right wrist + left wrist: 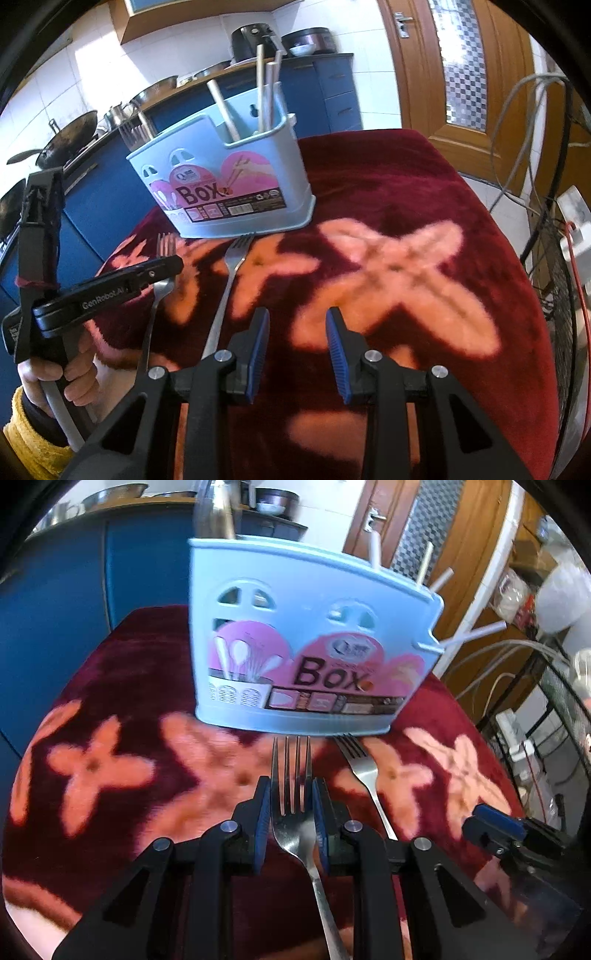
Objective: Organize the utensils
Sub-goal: 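Grasp the other silver fork with the right tool while the left tool holds its fork, then lift both forks and carry them over the blue holder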
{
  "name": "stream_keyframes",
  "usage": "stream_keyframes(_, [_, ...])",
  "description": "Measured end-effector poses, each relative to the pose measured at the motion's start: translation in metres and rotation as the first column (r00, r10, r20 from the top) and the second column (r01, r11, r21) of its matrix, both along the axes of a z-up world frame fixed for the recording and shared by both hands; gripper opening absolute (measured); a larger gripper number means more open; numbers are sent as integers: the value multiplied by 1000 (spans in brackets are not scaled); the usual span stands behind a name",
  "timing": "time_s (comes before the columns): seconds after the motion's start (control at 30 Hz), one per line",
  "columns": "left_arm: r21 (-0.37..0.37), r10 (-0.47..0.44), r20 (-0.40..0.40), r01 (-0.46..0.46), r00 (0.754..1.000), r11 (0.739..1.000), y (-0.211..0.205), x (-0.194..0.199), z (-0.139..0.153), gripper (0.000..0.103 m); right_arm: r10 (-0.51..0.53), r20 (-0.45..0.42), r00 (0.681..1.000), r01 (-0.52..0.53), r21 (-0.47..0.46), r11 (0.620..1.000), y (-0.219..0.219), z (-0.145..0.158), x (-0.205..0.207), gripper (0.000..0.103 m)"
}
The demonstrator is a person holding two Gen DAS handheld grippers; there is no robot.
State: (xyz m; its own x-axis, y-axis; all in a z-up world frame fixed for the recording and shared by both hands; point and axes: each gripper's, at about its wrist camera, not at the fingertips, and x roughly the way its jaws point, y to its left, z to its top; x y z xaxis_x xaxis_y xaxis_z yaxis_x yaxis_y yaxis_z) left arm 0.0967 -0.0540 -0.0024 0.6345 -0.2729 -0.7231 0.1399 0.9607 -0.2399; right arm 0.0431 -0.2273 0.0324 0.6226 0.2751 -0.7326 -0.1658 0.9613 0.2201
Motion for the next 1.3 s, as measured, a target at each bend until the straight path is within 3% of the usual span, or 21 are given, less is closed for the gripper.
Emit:
stream_keyframes(0.17, [-3,10,24,-10,1000,1000,13,-4,7,21,61,-26,998,-61,12,998,17,1,20,35])
stream_keyframes(0.27, [53,38,34,-40,999,998,17,-4,9,21,91,-52,995,-90,21,996,26,-3,37,35])
stream_keyframes(0.33, [101,75,20,-77,997,992,23,-1,7,20,96,-67,993,-95,14,995,32,-6,45,35])
stream_keyframes(0.43, [96,99,-25,-96,995,991,34,7,1,20,102,-81,991,-103,-3,995,42,-11,60,35])
stream_keyframes(0.6, [43,87,-97,-83,992,996,48,17,-13,19,111,-103,989,-113,-12,994,52,-18,74,35])
stream_keyframes(0.93, [-124,41,-137,-58,990,991,71,24,-20,18,138,-128,982,-128,81,988,53,-27,92,36])
stream_keyframes(1.1, [-152,33,-129,-52,991,987,77,20,-19,17,125,-139,982,-99,177,979,43,-31,100,26])
stream_keyframes(1.3, [-162,23,-109,-40,994,986,81,11,-13,17,135,-128,983,-102,237,966,33,-29,96,23])
